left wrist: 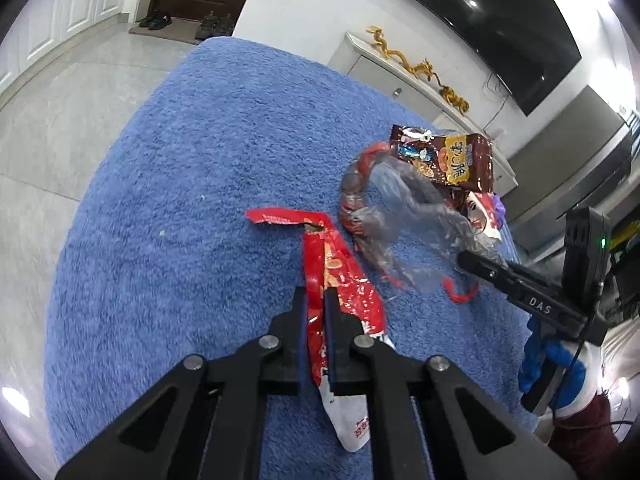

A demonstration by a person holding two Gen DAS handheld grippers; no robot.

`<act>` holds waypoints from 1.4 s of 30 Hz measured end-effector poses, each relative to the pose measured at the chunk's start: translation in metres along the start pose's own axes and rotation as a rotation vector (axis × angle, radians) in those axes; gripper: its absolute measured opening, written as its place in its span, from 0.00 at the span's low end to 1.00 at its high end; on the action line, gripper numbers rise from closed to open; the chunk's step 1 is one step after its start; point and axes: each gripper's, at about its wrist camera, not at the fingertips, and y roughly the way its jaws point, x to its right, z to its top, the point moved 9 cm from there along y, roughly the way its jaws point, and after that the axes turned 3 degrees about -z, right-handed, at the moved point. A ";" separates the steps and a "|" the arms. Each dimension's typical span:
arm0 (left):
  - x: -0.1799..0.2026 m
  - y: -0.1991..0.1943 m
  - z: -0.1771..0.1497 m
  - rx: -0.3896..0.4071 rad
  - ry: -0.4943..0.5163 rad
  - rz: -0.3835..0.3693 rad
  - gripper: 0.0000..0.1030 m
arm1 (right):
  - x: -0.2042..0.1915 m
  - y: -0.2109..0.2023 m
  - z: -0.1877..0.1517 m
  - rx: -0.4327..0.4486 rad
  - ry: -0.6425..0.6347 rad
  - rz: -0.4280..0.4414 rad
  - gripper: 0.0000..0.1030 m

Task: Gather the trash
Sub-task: 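Grasp the red snack packet with the left tool while the right tool grasps a clear plastic bag, then carry both items to the trash bin and open both tools to drop them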

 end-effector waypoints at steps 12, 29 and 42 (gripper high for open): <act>0.008 -0.054 -0.007 0.100 -0.012 0.031 0.06 | 0.000 -0.068 -0.031 0.084 -0.015 0.032 0.08; 0.129 -0.100 -0.006 0.178 0.173 -0.062 0.06 | 0.081 -0.202 -0.093 0.283 0.147 -0.117 0.08; 0.334 -0.013 -0.034 0.010 0.481 -0.224 0.06 | 0.224 -0.273 -0.204 0.352 0.473 -0.329 0.08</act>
